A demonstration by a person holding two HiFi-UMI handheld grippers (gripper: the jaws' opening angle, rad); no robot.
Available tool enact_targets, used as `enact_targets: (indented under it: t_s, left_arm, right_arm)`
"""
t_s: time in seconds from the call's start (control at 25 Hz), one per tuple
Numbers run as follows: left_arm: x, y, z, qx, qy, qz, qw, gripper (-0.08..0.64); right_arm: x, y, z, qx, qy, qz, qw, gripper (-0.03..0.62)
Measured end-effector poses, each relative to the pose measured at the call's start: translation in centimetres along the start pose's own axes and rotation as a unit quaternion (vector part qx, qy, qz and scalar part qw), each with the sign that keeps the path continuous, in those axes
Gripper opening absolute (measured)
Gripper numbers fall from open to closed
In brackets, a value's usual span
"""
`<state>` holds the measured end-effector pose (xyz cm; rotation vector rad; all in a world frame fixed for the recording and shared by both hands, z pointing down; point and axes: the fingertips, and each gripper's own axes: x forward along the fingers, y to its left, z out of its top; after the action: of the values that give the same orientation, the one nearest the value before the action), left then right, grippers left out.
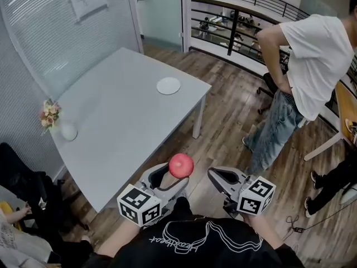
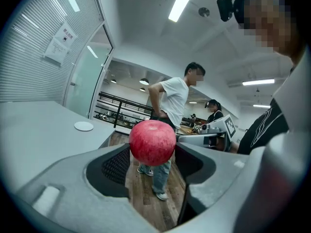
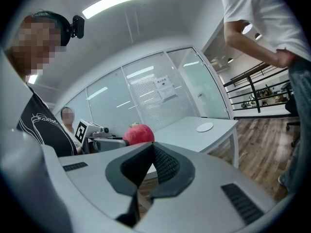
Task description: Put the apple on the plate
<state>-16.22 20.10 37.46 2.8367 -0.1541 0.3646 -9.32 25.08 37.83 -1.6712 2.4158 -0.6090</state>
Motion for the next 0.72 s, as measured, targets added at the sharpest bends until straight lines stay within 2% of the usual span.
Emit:
enact_targets:
  t_s: [0.32, 0.72]
  left_arm:
    - [5.2, 8.2, 2.7, -0.011, 0.009, 0.0, 0.9999, 0.296]
    - [9.0, 19.1, 5.5, -0.022, 0.003, 0.028, 0.9994, 0.296]
  right_arm:
    - [6.7, -6.9, 2.3, 0.013, 0.016, -0.004, 1.0, 0.009]
    - [15.6, -14.0, 4.8, 0.021, 0.059, -0.002, 0.998, 0.009]
